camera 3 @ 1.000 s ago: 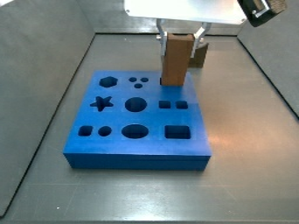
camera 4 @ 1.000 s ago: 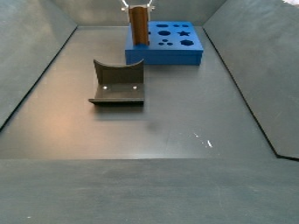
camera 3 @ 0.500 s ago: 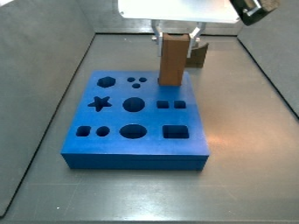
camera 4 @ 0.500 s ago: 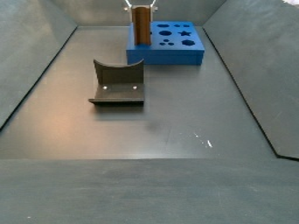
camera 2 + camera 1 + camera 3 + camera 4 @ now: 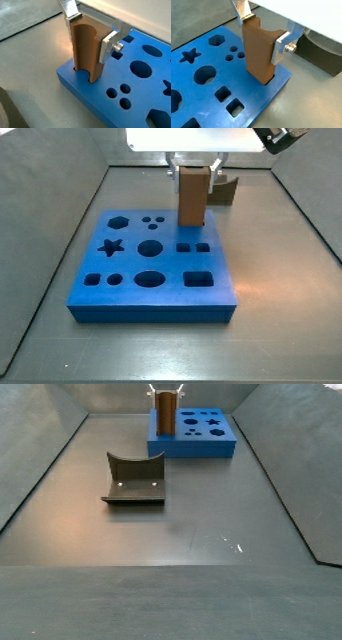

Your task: Insert the arch object.

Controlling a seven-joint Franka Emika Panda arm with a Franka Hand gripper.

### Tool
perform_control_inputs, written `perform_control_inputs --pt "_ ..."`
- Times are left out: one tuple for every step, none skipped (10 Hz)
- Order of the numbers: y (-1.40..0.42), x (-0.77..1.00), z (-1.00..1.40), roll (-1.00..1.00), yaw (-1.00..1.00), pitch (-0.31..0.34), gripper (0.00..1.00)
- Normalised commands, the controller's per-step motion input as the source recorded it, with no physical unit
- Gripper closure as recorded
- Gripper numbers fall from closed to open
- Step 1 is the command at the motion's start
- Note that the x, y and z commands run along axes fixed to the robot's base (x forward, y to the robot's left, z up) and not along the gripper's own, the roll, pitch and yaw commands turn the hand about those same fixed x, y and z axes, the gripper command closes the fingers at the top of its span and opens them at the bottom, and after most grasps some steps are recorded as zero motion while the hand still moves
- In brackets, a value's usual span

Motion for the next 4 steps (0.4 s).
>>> perform_control_inputs --pt "-0.05 0.03 -0.24 0.07 0.00 -0.003 1.00" --pt "0.00 0.00 -0.17 0.00 -0.01 0.000 1.00" --pt "0.00 0.00 -0.10 0.00 0.00 -0.034 1.00" --pt "-0.01 0.00 -0.03 0.00 0.00 -0.043 1.00"
